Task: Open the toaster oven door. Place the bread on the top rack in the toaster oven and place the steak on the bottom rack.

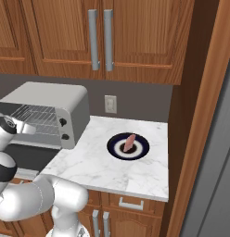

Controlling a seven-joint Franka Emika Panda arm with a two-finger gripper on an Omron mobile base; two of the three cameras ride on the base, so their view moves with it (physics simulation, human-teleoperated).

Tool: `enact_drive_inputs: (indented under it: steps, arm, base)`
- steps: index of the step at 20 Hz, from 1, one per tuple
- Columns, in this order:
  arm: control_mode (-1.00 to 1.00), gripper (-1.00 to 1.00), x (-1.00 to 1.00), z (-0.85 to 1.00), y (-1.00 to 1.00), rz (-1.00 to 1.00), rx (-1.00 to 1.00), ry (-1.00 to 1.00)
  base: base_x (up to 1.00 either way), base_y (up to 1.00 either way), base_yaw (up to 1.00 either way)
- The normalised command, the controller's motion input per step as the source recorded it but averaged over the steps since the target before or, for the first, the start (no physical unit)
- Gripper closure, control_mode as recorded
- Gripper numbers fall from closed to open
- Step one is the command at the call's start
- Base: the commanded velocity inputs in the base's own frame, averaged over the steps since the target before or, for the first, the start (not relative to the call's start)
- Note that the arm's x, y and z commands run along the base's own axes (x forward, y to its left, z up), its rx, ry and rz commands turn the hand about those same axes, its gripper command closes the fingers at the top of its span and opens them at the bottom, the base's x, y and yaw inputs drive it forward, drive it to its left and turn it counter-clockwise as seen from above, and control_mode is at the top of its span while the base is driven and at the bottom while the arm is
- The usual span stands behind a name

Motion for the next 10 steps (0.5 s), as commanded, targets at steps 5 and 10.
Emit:
enact_drive_inputs:
  steps: [5, 10]
  arm:
    - [-1.0, -1.0, 0.05, -0.01, 0.0, 0.0, 0.0, -0.05]
    - [-1.0, -1.0, 0.18, 0.0, 0.0, 0.0, 0.0, -0.03]
  base:
    - [0.0, 0.0, 0.0]
    - [0.0, 0.0, 0.0]
